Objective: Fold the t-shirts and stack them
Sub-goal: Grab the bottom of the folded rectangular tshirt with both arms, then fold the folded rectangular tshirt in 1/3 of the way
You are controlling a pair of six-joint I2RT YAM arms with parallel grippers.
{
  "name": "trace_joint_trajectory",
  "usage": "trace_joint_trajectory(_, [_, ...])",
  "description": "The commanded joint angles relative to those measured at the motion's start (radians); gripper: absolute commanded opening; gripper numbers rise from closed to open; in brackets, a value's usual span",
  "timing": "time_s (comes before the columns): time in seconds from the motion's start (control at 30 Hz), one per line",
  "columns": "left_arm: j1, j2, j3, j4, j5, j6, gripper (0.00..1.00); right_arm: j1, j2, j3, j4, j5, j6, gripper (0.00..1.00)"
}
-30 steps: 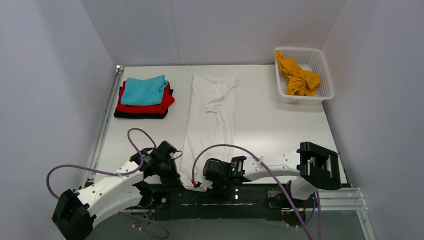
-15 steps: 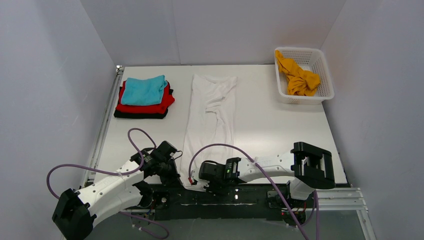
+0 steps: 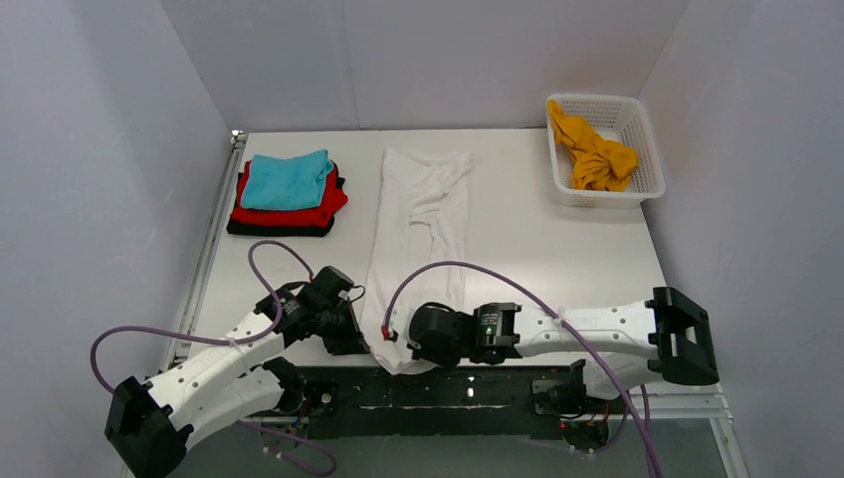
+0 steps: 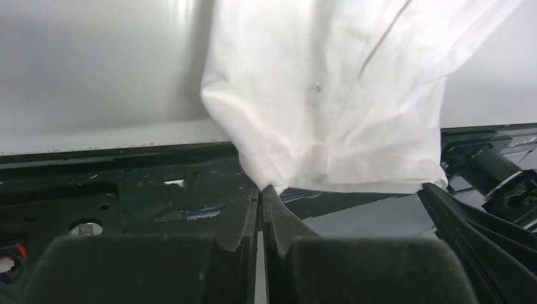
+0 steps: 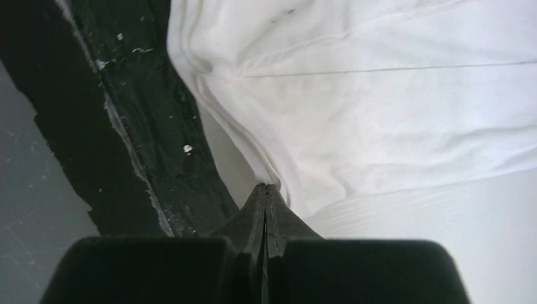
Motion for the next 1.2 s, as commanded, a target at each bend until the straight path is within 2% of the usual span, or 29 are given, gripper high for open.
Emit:
trace_joint_trajectory(0.0, [0.023, 0.062, 0.088, -0.058, -0.076, 0.027, 0.0, -0.081, -0.03, 0.043, -0.014, 0.107, -0.04, 0.01])
trace_joint_trajectory(0.17, [0.094, 0.203, 0.183, 0.03, -0.07, 0.042, 0.0, -0.227, -0.035, 0.066, 0.063, 0.112, -0.128, 0.01])
trace_joint_trajectory(0.4, [0.176, 0.355, 0.368, 0.03, -0.115, 0.116, 0.0, -0.41, 0.002, 0.11, 0.142, 0.137, -0.187, 0.01])
trace_joint_trajectory(0.67, [0.284, 0.563, 0.54, 0.071, -0.143, 0.184, 0.0, -0.598, 0.094, 0.207, 0.212, 0.052, -0.26, 0.01])
trace_joint_trajectory(0.9, [0.356, 0.791, 0.723, 0.084, -0.095, 0.224, 0.0, -0.703, 0.214, 0.332, 0.214, 0.018, -0.299, 0.01])
trace_joint_trajectory(1.17, [0.393, 1.005, 0.912, 0.106, -0.073, 0.306, 0.0, -0.791, 0.321, 0.394, 0.25, -0.007, -0.316, 0.01])
